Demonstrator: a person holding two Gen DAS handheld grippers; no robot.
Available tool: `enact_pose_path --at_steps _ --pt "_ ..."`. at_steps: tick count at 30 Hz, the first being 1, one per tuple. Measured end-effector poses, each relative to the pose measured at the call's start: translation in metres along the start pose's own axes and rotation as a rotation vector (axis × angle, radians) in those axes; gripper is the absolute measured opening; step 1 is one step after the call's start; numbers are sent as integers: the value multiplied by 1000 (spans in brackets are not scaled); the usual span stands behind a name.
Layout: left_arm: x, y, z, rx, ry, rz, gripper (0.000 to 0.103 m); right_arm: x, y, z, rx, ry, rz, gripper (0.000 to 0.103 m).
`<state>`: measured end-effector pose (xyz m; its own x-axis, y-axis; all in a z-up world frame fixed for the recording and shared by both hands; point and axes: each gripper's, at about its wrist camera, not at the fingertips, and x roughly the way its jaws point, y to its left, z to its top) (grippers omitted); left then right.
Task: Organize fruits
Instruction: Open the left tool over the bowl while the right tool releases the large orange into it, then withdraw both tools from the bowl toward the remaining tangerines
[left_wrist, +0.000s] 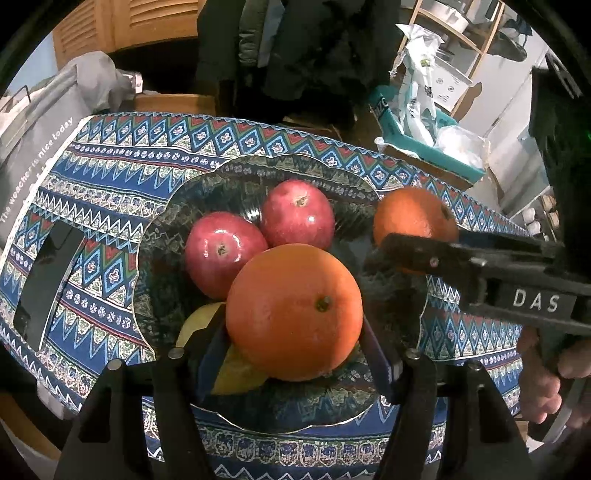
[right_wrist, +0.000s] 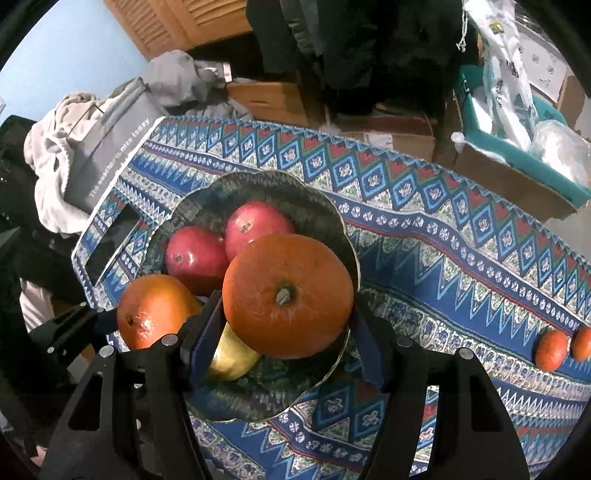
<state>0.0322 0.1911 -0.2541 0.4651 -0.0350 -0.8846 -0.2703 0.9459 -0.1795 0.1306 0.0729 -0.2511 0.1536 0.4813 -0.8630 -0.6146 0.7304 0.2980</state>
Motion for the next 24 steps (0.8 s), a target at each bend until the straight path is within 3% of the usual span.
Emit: enact_pose_path --at_steps 10,15,24 --pt "-4 10 8 -38 -28 24 70 -18 -7 5 37 -47 26 67" --pt "-13 6 12 -22 -67 23 76 -28 -5 4 18 -64 -12 67" --pt "-24 -17 9 49 -91 15 76 -52 -8 -1 4 -105 -70 67"
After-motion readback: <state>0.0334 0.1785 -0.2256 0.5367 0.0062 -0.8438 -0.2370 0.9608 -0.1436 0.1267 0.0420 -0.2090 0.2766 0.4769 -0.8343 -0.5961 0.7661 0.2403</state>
